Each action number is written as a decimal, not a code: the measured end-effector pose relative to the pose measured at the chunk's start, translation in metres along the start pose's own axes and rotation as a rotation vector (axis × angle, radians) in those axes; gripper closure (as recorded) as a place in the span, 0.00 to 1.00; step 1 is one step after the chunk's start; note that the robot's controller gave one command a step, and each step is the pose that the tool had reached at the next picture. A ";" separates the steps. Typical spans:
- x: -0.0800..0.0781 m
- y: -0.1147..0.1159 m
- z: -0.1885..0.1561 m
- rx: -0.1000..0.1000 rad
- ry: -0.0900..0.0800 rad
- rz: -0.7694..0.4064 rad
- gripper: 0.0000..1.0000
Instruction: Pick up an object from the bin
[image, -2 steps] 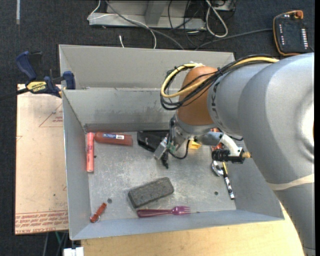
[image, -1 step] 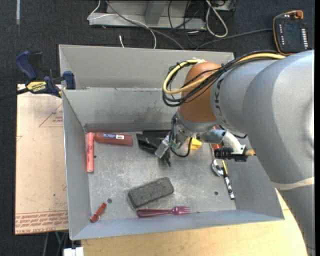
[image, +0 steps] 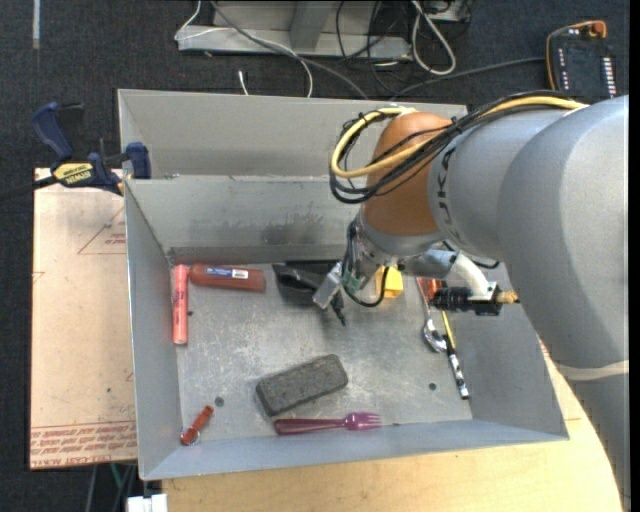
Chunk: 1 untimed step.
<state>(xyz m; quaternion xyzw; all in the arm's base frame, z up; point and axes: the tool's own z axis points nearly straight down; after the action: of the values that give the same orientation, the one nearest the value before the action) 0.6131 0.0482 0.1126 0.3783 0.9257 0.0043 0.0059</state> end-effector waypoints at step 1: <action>0.000 0.000 -0.016 0.001 0.001 -0.001 1.00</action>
Offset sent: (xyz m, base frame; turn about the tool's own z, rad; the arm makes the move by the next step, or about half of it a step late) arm -0.0003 0.0000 0.0309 -0.0010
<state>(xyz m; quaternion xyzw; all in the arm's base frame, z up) 0.6128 0.0482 0.1285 0.3777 0.9259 0.0041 0.0053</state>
